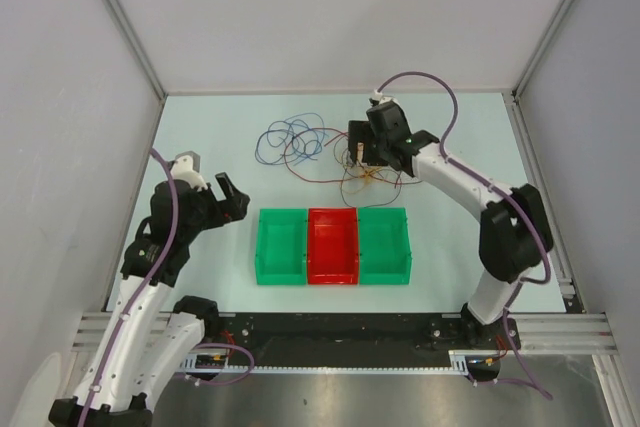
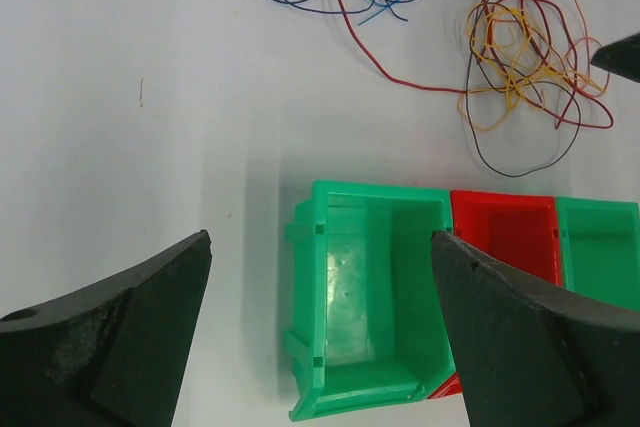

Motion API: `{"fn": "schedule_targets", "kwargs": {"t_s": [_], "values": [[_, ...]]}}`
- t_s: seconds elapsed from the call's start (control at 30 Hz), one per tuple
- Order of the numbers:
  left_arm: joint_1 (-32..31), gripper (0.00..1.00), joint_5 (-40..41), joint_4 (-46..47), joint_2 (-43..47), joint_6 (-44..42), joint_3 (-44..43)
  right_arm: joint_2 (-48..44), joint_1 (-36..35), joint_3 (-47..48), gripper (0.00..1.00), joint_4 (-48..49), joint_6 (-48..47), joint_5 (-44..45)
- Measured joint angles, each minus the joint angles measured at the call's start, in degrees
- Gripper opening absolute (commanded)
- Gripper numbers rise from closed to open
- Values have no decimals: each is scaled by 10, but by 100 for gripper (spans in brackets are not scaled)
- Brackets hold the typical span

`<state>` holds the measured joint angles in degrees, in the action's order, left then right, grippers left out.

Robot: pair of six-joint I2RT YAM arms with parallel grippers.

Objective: Untangle the cables
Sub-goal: Pick up the cable from the cable.

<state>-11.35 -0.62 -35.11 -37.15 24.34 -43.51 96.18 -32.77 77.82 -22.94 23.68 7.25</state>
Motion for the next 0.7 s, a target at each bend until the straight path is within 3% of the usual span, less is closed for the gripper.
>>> {"fn": "schedule_targets", "kwargs": {"t_s": [0.33,0.7], "values": [[-10,95,20,-4,0,0,0,167,9,128,89,-57,-15,-10],[-43,95,58,-20,0,1,0,284,-25,281,86,-70,-24,-9]]}}
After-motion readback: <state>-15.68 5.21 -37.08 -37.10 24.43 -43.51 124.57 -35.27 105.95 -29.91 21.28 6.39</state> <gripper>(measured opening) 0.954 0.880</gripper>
